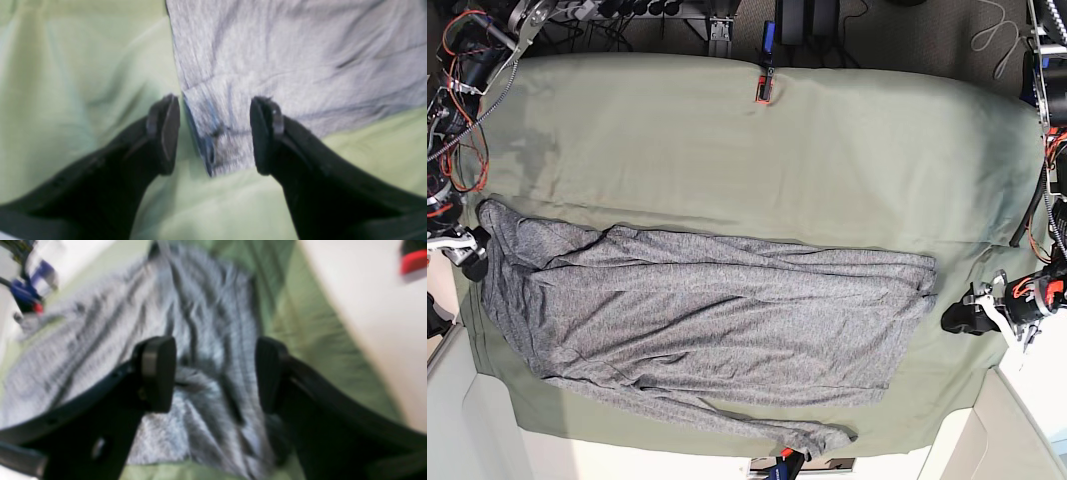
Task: Fold the T-shirt properly
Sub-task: 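Pull the held edge back toward the robot, spreading the shirt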
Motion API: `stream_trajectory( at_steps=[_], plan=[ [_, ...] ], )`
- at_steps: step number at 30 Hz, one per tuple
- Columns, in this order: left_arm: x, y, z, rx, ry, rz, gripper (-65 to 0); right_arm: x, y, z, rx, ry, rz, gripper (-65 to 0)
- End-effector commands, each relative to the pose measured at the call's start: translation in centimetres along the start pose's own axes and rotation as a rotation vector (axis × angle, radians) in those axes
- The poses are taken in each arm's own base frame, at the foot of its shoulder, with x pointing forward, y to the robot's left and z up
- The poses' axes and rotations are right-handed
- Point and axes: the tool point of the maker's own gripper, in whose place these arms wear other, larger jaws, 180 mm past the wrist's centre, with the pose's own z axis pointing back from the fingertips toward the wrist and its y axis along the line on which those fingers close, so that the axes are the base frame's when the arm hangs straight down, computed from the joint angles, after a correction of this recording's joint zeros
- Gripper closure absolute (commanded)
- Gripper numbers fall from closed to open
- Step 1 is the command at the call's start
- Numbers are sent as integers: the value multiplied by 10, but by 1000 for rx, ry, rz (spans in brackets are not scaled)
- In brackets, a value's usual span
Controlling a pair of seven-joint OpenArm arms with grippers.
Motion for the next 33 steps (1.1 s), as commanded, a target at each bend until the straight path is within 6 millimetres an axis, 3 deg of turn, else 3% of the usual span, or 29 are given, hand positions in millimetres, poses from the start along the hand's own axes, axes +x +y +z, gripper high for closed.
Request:
stream_trajectory(
  at_steps=[1, 6, 13, 19, 27, 33],
  plan=[
    [17, 7, 15, 6, -47, 6, -359, 14, -1, 7, 9, -42, 8, -373],
    [0, 13, 22, 0, -47, 65, -359, -14, -18, 18, -25, 9, 2, -373],
    [-53, 9, 13, -16, 43, 114, -359, -45, -15, 23, -3, 48, -38, -373],
    [-60, 4, 8, -26, 52, 122, -359, -47, -10, 21, 6, 42, -51, -373],
    [-55, 6, 7, -14, 21, 112, -359, -43, -10, 20, 2, 18, -46, -373],
    [-65, -7, -12, -21, 40, 91, -359, -45, -5, 17, 5, 24, -8, -373]
  ],
)
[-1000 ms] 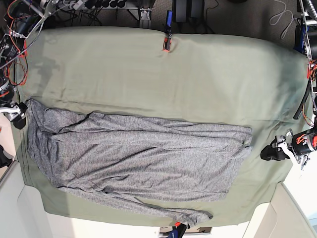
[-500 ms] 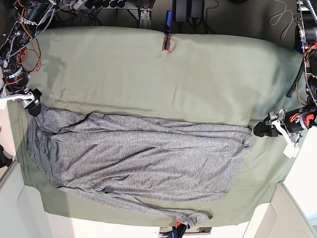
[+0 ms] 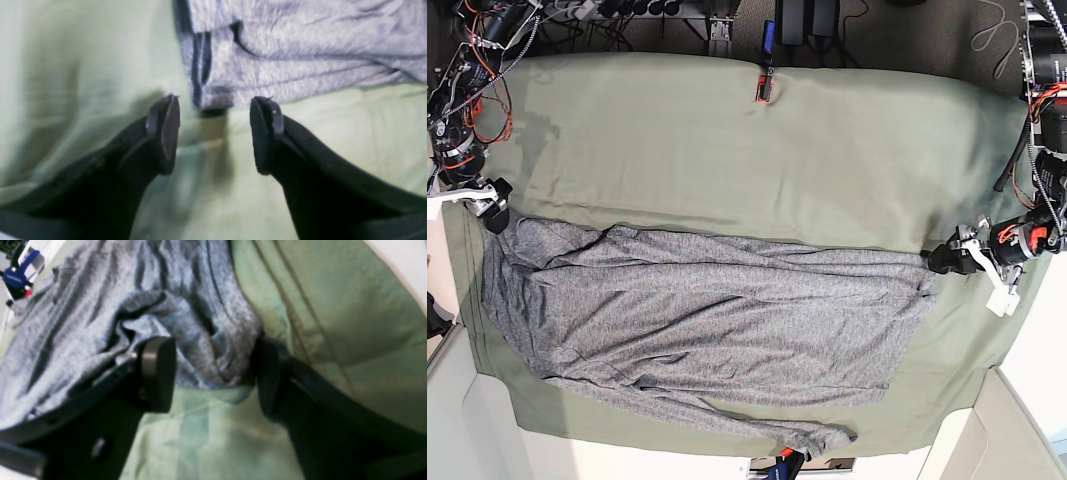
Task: Fold the T-shirt properly
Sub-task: 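Pull the held edge back toward the robot, spreading the shirt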
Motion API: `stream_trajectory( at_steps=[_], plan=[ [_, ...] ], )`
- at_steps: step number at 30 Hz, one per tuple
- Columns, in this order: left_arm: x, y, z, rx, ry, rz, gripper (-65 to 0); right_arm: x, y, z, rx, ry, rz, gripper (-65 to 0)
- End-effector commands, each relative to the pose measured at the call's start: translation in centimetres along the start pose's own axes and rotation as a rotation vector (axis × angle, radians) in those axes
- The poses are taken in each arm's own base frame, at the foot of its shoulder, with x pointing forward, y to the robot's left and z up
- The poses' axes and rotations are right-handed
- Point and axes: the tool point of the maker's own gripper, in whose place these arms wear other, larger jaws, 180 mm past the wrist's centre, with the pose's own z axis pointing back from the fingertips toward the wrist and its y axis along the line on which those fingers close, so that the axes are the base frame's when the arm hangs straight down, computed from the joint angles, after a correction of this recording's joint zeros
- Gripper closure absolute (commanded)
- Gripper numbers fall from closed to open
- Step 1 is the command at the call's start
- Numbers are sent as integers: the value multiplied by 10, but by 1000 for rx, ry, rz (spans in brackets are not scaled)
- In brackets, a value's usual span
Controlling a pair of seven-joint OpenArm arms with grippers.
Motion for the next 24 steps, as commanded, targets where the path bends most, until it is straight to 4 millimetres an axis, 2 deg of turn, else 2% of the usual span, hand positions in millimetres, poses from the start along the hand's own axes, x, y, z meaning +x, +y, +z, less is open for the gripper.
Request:
stream_trajectory(
  at_steps=[1, 9, 16, 20, 22, 24],
  plan=[
    [23, 2, 7, 9, -63, -26, -360, 20, 8, -1, 20, -52, 34, -373],
    [21, -5, -12, 31, -88, -74, -360, 6, 29, -11, 63, -1, 92, -373],
    [21, -7, -25, 55, -123, -60, -359, 6, 29, -11, 62, 1, 92, -373],
    [21, -18, -35, 38, -139, -68, -359, 5, 30, -11, 63, -2, 89, -373],
    [21, -23, -41, 37, -143, -83, -314, 4, 32, -12, 65, -1, 86, -373],
    [17, -26, -46, 46, -127, -108, -168, 2, 31, -12, 55, -2, 99, -349]
  ],
)
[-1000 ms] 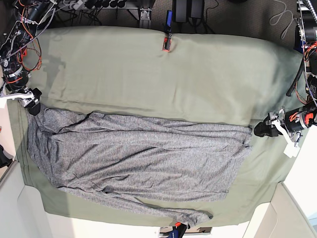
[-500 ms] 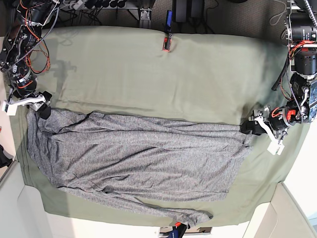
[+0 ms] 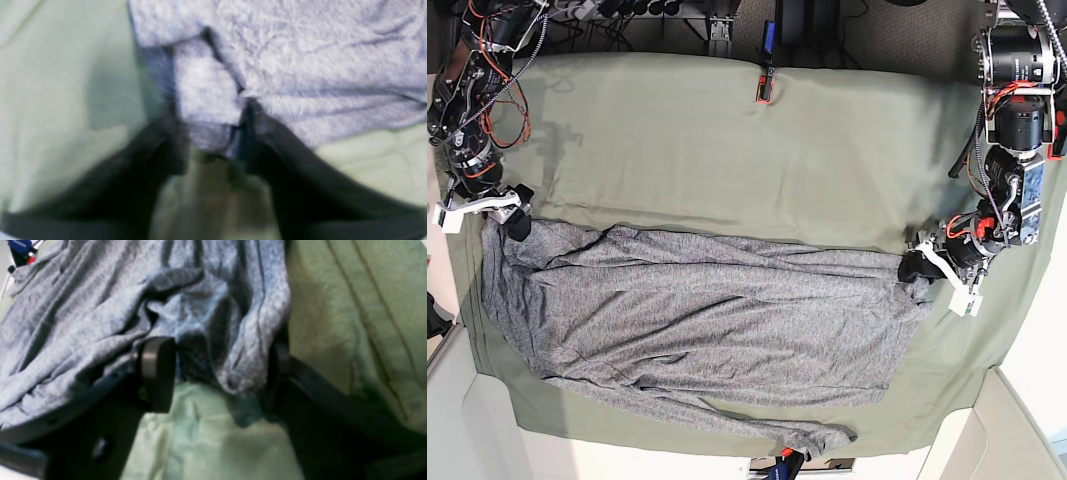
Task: Fold the T-shirt properly
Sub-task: 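Pull the held edge back toward the robot, spreading the shirt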
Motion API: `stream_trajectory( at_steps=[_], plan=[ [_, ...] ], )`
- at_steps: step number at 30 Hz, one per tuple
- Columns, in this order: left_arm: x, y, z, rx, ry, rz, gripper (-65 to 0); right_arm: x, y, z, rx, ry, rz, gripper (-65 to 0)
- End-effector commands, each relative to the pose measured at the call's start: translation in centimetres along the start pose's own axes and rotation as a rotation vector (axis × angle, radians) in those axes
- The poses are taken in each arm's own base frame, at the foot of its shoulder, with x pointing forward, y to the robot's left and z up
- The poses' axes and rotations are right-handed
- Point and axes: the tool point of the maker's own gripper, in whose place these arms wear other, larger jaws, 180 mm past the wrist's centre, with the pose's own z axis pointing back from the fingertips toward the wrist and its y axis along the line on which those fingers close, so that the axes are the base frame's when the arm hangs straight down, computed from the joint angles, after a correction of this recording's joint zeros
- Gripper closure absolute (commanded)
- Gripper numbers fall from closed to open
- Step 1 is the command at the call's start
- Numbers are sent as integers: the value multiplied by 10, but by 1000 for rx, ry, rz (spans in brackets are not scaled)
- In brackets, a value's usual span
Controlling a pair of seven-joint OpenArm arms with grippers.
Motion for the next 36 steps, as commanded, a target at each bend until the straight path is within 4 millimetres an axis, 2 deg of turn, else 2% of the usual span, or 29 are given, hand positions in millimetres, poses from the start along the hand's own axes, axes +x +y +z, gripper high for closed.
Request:
stream_trajectory(
  at_steps=[1, 2, 4, 5, 12, 18, 20, 23, 28, 36],
  plan=[
    [12, 0, 1, 1, -12, -26, -83, 15, 5, -1, 8, -39, 23, -302],
    [10, 0, 0, 4, -3, -34, -4, 14, 5, -1, 3, -35, 29, -227],
    [7, 0, -1, 10, 13, -47, 0, 14, 5, -1, 4, -36, 29, -29],
    [6, 2, 0, 14, 23, -51, 0, 15, 5, -1, 3, -39, 30, 0],
    [22, 21, 28, 30, 35, -81, 0, 25, 6, 8, 23, -54, 4, 0],
    [33, 19, 60, -35, 104, -56, 0, 39, 10, 43, 51, -57, 4, 0],
    [39, 26, 71, -21, 106, -77, 0, 40, 10, 54, 41, -64, 33, 0],
    [41, 41, 90, 22, 122, -111, 0, 29, 7, 68, 24, -42, 66, 0],
    [25, 60, 117, 73, 188, -154, 0, 15, 4, 86, 6, -1, 103, 0],
    [-32, 77, 158, 114, 379, -208, 0, -6, 0, 116, -25, 54, 167, 0]
  ],
)
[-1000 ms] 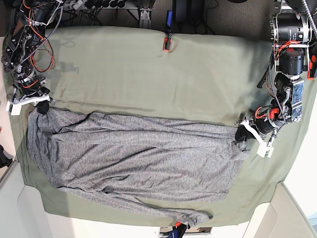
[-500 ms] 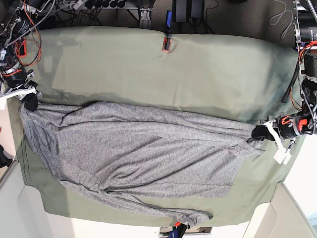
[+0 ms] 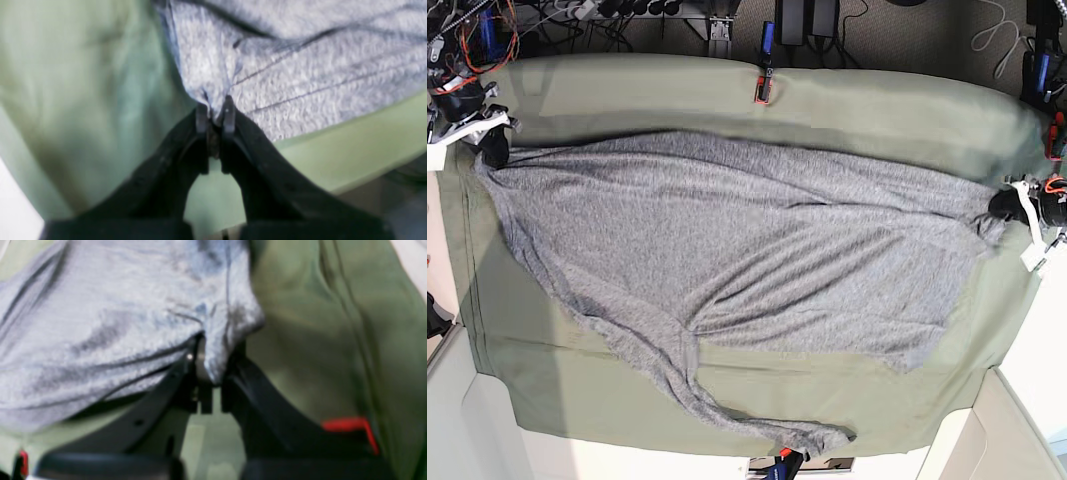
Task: Fold the T-shirt properly
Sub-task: 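Pull the held edge back toward the robot, spreading the shirt, then release the shirt and move both grippers to its side edges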
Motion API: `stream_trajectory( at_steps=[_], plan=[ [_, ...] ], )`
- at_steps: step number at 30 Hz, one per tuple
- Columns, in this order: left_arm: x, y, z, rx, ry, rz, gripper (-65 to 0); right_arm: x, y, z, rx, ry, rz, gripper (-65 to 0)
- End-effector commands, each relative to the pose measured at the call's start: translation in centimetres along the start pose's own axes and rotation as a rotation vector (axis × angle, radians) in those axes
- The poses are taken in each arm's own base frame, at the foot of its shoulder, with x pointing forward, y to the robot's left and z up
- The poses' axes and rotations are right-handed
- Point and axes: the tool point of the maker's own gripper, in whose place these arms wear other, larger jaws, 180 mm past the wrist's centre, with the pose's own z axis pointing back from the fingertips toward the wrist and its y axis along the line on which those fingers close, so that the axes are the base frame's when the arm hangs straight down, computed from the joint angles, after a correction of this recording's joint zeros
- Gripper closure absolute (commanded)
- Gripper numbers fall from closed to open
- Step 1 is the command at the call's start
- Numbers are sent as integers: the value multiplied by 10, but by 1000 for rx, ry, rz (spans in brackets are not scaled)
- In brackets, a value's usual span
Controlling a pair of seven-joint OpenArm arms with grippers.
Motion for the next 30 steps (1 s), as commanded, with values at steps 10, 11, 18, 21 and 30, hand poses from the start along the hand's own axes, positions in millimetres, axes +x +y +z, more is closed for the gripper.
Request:
stream_trajectory(
  at_steps=[10, 11, 18, 21, 30],
  plan=[
    [-57, -3, 6, 3, 145, -12, 0, -27, -17, 24, -54, 57, 16, 0],
    [-60, -4, 5, -1, 152, -10, 0, -27, -19, 25, -59, 57, 16, 0],
    [-61, -7, 2, -8, 147, -6, 0, -16, -30, 30, -84, 37, 41, 0],
    [-58, -7, 2, -8, 131, -6, 0, -9, -32, 30, -86, 28, 56, 0],
    [-55, -7, 2, -8, 112, -6, -155, -4, -33, 30, -89, 4, 62, -134]
  ],
)
